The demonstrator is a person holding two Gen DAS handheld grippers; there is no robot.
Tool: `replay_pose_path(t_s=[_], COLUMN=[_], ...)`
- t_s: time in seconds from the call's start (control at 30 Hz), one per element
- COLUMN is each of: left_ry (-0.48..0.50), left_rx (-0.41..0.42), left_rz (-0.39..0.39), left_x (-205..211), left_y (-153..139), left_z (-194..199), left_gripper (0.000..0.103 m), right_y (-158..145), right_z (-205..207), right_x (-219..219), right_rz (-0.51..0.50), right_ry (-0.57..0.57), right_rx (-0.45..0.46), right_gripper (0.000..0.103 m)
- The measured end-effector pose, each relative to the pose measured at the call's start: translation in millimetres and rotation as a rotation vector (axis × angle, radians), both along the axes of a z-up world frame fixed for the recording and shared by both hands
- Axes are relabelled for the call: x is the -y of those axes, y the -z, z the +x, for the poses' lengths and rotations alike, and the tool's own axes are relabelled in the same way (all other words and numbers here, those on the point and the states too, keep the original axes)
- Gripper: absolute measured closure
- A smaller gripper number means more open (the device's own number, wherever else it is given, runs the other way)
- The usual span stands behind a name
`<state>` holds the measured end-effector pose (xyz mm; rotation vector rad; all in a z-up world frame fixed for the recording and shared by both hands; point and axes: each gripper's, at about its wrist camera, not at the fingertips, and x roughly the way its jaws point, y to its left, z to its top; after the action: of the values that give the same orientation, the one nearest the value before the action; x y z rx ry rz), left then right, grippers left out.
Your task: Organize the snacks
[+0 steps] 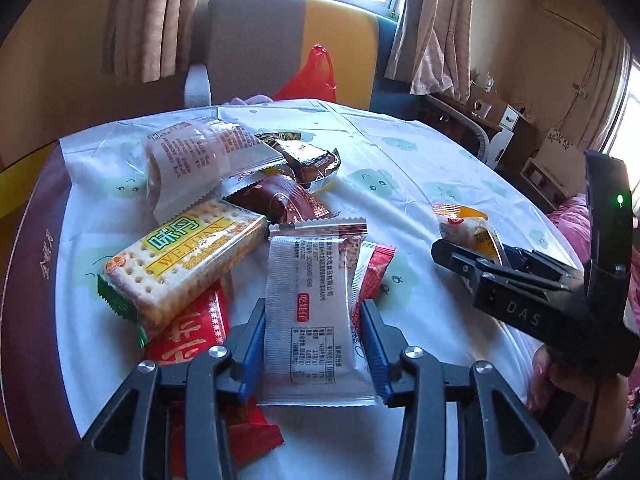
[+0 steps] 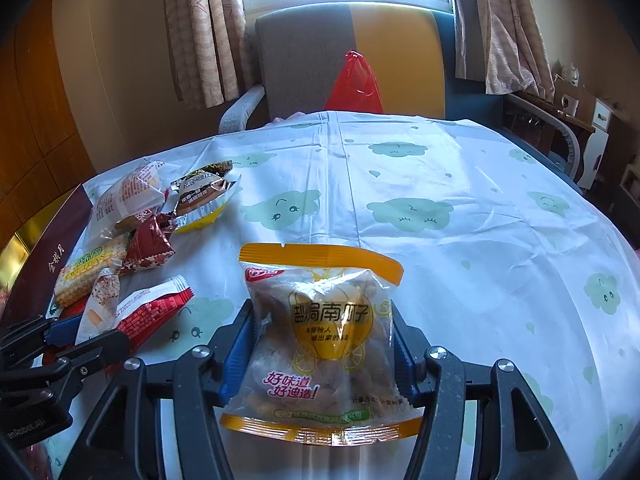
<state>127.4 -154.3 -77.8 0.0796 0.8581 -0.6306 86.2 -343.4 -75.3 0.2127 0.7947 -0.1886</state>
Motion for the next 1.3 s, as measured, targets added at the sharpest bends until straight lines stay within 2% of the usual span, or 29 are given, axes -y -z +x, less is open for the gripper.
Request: replay_pose_path(t_s=[0.7,1.07,1.3], left_ry=[-0.027,0.0,-0.012], left_rx=[0.084,0.117,0.178], left_rz=[-0.033,-0.033,-0.056], left_x=[-11.8,-12.4,-20.6], left_y=[-0.3,0.7,-8.8], left_z=[-21.0,-37.7,-50.3], left_gripper=[0.059,0.059,0.059], right_y=[-4.5,-8.9,-12.7], right_z=[-6.2,-11.2,-14.9], right_x=[-3.6,-8.4,-8.8], right_rz=[-0.026,-0.063,-0.081], right_ry=[0.008,0.023,0.032], right_rx=[0.038,0.062,0.093], right_gripper=[0.047,0.046,0.047])
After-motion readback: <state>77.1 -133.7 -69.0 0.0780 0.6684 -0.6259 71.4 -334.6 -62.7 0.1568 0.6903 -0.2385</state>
